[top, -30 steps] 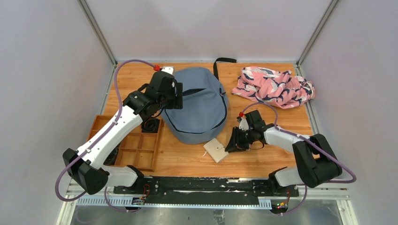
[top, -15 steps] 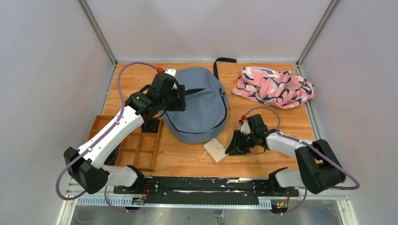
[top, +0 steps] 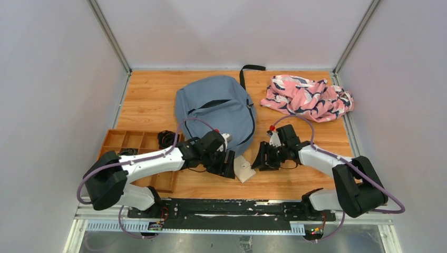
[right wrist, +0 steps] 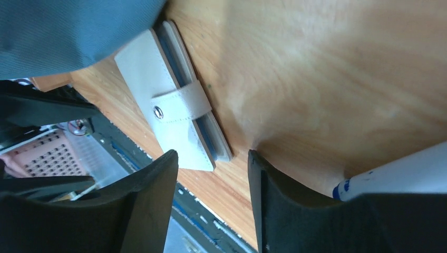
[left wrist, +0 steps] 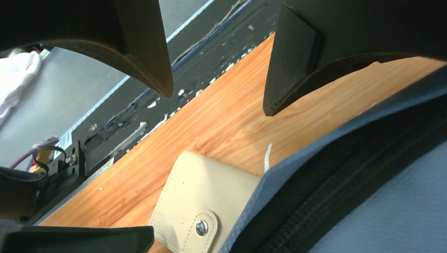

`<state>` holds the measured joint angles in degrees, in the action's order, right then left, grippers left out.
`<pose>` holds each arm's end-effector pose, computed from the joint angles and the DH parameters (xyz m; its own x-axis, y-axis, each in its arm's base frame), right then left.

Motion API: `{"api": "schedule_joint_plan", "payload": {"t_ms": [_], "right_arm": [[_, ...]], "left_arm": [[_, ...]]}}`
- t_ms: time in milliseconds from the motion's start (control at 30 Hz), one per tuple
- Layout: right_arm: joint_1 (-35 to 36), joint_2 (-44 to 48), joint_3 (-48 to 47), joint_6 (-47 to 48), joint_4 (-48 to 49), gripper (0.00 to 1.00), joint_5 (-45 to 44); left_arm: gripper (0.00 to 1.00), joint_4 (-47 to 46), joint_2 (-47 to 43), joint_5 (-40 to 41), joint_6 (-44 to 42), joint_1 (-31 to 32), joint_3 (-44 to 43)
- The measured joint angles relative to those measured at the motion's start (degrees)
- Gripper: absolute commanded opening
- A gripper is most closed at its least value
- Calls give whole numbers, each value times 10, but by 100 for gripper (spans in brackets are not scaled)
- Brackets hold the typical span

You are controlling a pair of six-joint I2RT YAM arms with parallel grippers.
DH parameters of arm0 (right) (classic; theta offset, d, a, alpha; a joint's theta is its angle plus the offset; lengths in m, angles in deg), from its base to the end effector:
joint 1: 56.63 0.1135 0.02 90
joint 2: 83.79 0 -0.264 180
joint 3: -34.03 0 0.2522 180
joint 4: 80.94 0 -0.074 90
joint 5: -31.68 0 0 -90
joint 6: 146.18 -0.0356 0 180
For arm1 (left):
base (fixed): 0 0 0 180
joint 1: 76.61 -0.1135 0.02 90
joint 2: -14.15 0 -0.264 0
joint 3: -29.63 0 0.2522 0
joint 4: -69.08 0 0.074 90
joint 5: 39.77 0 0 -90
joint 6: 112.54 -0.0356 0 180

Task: Pack the student bag
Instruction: Pick up the personal item from the center of the board.

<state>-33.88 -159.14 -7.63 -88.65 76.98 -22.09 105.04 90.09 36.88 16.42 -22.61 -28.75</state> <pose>0.1955 0.1048 0.1441 -0.9753 0.0606 -0.2122 -0.1125 0.6908 0.7143 0.1467 -0.2159 0.2061 -0.9132 0.2161 -0.3456 0.3777 0.7674 -0.5182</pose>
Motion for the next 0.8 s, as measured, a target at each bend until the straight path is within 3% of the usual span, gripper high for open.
{"api": "schedule_joint_plan", "payload": {"t_ms": [200,300,367,567,800], "right_arm": [[0,-16,-38,62,-12,63,-4],[0,-47,-41,78,2,50,21],[3,-59,-41,84,12,49,33],[40,-64,-31,86,40,52,52],[46,-57,4,56,104,42,63]], "left_arm": [[69,-130,56,-6,51,12,45],[68,-170,68,-5,68,12,58],[68,-193,68,-2,80,12,69],[68,-226,39,26,113,12,113],[67,-259,-16,80,156,17,174]]}}
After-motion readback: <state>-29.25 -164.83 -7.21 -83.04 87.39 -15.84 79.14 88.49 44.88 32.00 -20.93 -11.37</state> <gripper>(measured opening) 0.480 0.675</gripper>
